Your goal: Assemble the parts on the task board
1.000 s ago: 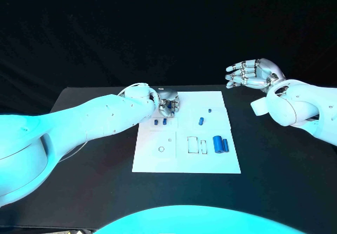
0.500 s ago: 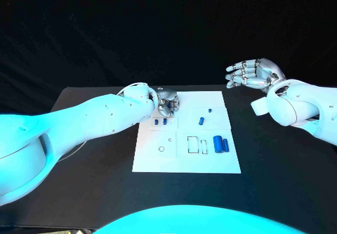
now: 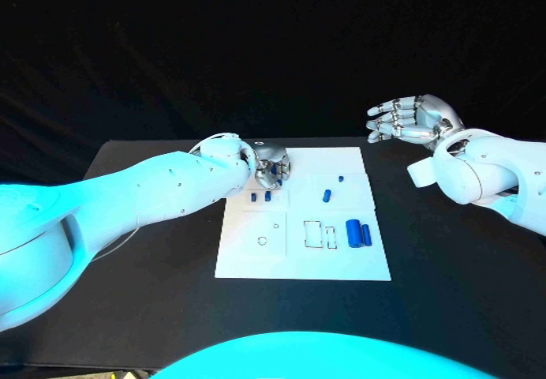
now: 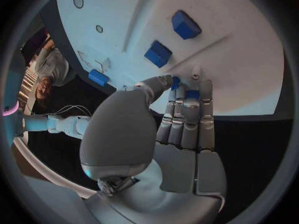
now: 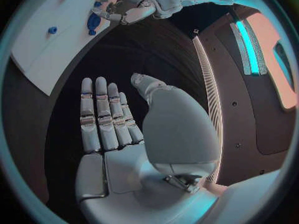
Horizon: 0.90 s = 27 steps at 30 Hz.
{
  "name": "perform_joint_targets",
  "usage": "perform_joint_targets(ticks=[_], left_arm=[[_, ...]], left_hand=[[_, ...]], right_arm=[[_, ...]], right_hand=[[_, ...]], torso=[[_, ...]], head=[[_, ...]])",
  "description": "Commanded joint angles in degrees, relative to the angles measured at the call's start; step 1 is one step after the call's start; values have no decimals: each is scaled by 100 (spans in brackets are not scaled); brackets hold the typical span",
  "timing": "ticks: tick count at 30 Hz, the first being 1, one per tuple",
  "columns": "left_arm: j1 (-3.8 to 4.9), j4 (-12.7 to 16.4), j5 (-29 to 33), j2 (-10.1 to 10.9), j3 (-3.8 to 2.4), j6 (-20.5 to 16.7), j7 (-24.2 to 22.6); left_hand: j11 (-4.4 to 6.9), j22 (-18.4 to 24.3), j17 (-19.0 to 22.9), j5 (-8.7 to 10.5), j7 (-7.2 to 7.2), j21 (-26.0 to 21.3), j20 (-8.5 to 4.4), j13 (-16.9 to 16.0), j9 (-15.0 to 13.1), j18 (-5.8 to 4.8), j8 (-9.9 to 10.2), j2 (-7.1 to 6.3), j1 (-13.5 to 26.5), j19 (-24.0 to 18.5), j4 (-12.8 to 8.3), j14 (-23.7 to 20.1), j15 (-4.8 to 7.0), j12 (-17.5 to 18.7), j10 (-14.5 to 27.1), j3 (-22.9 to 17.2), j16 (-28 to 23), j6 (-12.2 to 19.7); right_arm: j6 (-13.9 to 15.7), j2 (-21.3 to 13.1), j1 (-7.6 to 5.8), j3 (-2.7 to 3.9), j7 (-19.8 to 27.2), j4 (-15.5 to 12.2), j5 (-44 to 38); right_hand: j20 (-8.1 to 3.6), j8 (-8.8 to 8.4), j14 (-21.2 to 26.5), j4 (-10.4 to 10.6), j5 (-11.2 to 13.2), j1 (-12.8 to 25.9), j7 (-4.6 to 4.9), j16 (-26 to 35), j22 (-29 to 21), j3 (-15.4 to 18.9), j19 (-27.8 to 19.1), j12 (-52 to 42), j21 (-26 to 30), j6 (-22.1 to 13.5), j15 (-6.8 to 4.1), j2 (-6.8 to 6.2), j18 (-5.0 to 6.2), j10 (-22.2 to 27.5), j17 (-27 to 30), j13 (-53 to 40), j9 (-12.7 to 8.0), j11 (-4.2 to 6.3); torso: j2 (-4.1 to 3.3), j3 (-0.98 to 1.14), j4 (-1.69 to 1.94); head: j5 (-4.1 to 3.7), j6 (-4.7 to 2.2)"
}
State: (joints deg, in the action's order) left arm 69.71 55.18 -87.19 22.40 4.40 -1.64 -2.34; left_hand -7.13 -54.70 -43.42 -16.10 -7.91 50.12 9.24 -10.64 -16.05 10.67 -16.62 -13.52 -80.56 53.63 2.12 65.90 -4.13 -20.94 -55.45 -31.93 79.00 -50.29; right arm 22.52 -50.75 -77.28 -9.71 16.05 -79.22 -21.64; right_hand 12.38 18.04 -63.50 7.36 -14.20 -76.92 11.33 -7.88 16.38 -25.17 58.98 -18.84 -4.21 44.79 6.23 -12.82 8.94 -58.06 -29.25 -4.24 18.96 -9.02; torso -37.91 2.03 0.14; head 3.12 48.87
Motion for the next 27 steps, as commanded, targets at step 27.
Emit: perform_joint_targets(ticks=[27], left_arm=[[-46, 60, -2, 69, 32, -34, -74]], left_hand=[[-67, -119, -139, 31, -35, 118, 1, 146, -169, -21, 105, 115, 48, 151, -13, 204, 36, 313, 126, 71, 278, -190]], right_arm=[[-28, 15, 20, 2, 22, 8, 2]], right_hand=[[-13, -102, -84, 17, -34, 98, 119, 49, -54, -178, 110, 85, -17, 86, -30, 17, 155, -110, 49, 46, -33, 28]], torso=[[-1, 2, -7]], head=[[29, -4]])
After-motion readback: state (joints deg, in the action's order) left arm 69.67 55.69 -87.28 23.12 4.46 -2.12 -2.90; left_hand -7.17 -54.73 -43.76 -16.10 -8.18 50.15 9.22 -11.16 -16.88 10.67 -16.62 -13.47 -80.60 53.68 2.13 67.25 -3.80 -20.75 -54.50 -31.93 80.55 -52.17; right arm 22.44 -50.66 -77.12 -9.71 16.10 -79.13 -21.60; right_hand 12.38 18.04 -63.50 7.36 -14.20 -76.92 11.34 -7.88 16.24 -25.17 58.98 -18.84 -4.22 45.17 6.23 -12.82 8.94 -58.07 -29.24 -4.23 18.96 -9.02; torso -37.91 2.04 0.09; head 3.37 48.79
